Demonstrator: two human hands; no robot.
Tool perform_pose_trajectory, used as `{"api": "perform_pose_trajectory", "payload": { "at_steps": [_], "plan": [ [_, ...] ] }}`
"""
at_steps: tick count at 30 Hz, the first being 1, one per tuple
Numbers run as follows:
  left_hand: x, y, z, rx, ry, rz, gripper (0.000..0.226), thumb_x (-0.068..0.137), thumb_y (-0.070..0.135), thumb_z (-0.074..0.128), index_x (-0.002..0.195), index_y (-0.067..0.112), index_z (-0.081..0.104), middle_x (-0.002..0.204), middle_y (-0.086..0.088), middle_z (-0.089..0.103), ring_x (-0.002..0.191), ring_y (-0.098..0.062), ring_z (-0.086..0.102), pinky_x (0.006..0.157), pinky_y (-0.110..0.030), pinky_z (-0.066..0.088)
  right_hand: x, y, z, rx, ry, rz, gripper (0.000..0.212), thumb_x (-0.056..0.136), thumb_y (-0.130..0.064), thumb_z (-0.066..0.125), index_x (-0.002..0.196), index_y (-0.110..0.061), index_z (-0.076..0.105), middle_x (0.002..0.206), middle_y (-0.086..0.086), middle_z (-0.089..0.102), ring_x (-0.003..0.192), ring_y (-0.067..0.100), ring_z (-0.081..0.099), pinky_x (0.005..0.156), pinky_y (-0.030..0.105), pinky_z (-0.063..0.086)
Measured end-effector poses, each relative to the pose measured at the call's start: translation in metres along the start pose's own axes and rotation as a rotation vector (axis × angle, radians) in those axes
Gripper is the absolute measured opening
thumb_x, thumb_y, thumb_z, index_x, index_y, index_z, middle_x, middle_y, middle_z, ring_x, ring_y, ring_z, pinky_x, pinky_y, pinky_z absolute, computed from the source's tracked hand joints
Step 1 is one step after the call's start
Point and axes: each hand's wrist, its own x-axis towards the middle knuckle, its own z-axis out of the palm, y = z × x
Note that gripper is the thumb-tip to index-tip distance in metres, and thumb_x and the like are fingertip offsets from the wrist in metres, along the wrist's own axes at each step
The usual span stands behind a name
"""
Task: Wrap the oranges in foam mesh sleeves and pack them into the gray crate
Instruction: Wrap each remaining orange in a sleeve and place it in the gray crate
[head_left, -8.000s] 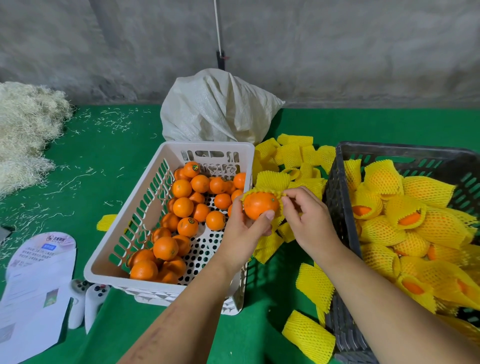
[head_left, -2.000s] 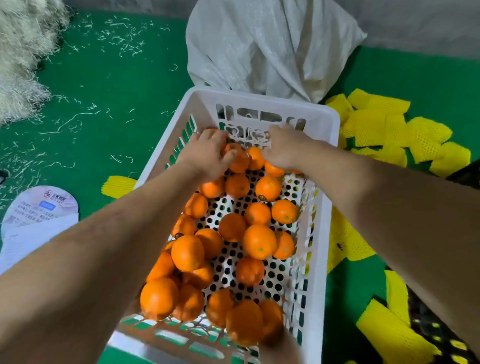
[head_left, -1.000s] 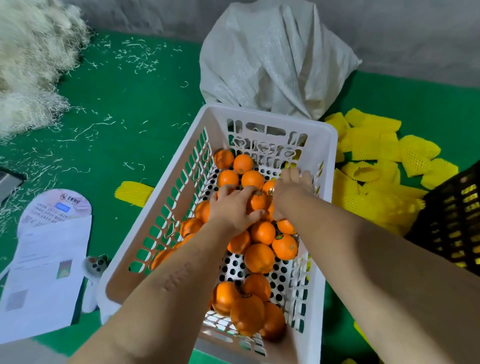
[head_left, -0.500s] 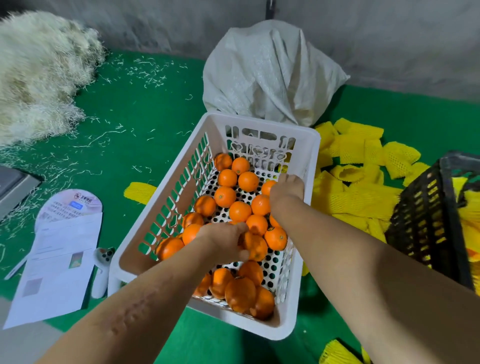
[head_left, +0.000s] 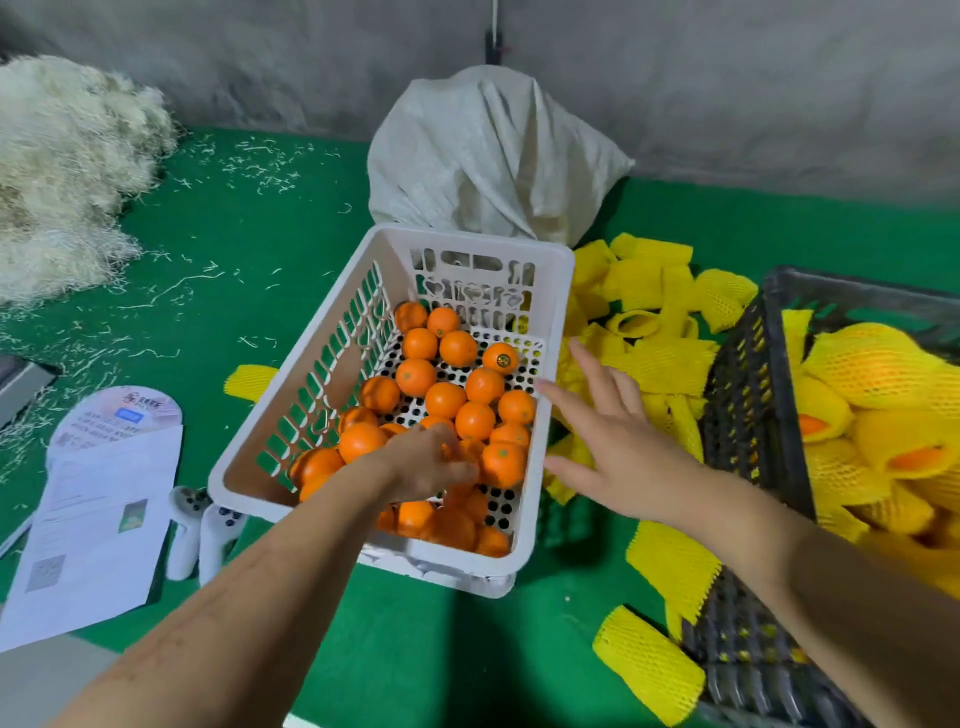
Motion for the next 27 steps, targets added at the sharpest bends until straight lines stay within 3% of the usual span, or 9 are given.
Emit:
{"api": "perform_pose_trajectory", "payload": {
  "at_steps": [4,7,11,13,15,17,20,24,27],
  "plan": [
    [0.008,0.013,0.021,0.147,-0.091,-0.069,0.071,0.094,0.046,0.07,0.15,0.027,0.031,0.153,-0.007,0.035,0.124,-0.035,0.053,0.085,-0.044,0.049,-0.024,0.047,-0.006,-0.061,-0.231,0.519,0.078,0.099,-0.044,0.058,0.162,-0.032,0.014,0.168,0.008,-0.018,0.154,0.038,0.0,0.123,0.048,0.02],
    [0.011,0.012,0.019,0.168,0.041,-0.035,0.054,0.093,0.029,0.069,0.141,0.017,0.046,0.142,-0.017,0.049,0.122,-0.038,0.055,0.084,-0.043,0.05,-0.026,0.049,0.006,-0.153,-0.526,0.589,0.068,0.102,-0.043,0.051,0.161,-0.027,0.021,0.168,0.016,-0.001,0.153,0.043,0.007,0.122,0.052,0.022],
    [-0.005,0.03,0.01,-0.285,0.399,0.075,0.062,0.091,0.036,0.073,0.147,0.025,0.047,0.125,-0.01,0.055,0.109,-0.032,0.062,0.071,-0.033,0.049,-0.018,0.026,0.031,-0.251,-0.709,0.443,0.066,0.097,-0.045,0.054,0.158,-0.032,0.03,0.17,0.016,-0.005,0.154,0.045,0.001,0.12,0.056,0.021],
    [-0.024,0.06,0.01,-0.59,0.548,0.251,0.053,0.088,0.048,0.074,0.135,0.037,0.053,0.12,0.01,0.063,0.097,-0.009,0.067,0.071,-0.027,0.055,-0.016,0.023,0.043,-0.432,-0.854,0.432,0.067,0.095,-0.05,0.058,0.155,-0.027,0.037,0.169,0.02,-0.001,0.154,0.047,0.002,0.12,0.059,0.023],
    [-0.038,0.091,0.016,-0.797,0.562,0.383,0.051,0.081,0.055,0.071,0.127,0.044,0.053,0.111,0.017,0.063,0.087,0.002,0.064,0.068,-0.017,0.052,-0.017,0.03,0.046,-0.665,-1.028,0.483,0.07,0.094,-0.055,0.063,0.152,-0.022,0.043,0.164,0.016,0.027,0.15,0.044,0.023,0.118,0.057,0.029],
    [-0.045,0.116,0.026,-0.914,0.479,0.391,0.059,0.081,0.049,0.072,0.136,0.039,0.05,0.116,-0.002,0.058,0.084,-0.009,0.061,0.069,-0.022,0.049,-0.016,0.037,0.04,-0.705,-1.152,0.639,0.066,0.096,-0.051,0.064,0.151,-0.022,0.044,0.155,0.007,0.042,0.142,0.036,0.038,0.116,0.05,0.032],
    [-0.05,0.129,0.036,-1.056,0.412,0.37,0.062,0.09,0.033,0.075,0.144,0.036,0.045,0.129,-0.016,0.057,0.094,-0.023,0.065,0.079,-0.034,0.056,-0.016,0.044,0.037,-0.69,-1.112,0.671,0.057,0.1,-0.042,0.062,0.15,-0.02,0.045,0.153,0.008,0.042,0.141,0.033,0.038,0.114,0.048,0.031],
    [-0.056,0.124,0.035,-1.08,0.479,0.43,0.057,0.094,0.036,0.078,0.142,0.032,0.047,0.136,-0.008,0.058,0.103,-0.018,0.071,0.08,-0.021,0.058,-0.018,0.04,0.035,-0.654,-1.111,0.662,0.057,0.103,-0.031,0.059,0.153,-0.017,0.038,0.137,0.015,0.047,0.146,0.037,0.031,0.117,0.049,0.026],
    [-0.06,0.127,0.034,-1.072,0.491,0.462,0.052,0.095,0.041,0.074,0.14,0.035,0.049,0.13,-0.004,0.06,0.099,-0.011,0.07,0.077,-0.019,0.057,-0.02,0.031,0.025,-0.595,-0.882,0.514,0.046,0.097,-0.016,0.064,0.142,-0.013,0.052,0.147,0.009,0.052,0.137,0.036,0.048,0.108,0.048,0.042]
  ]
}}
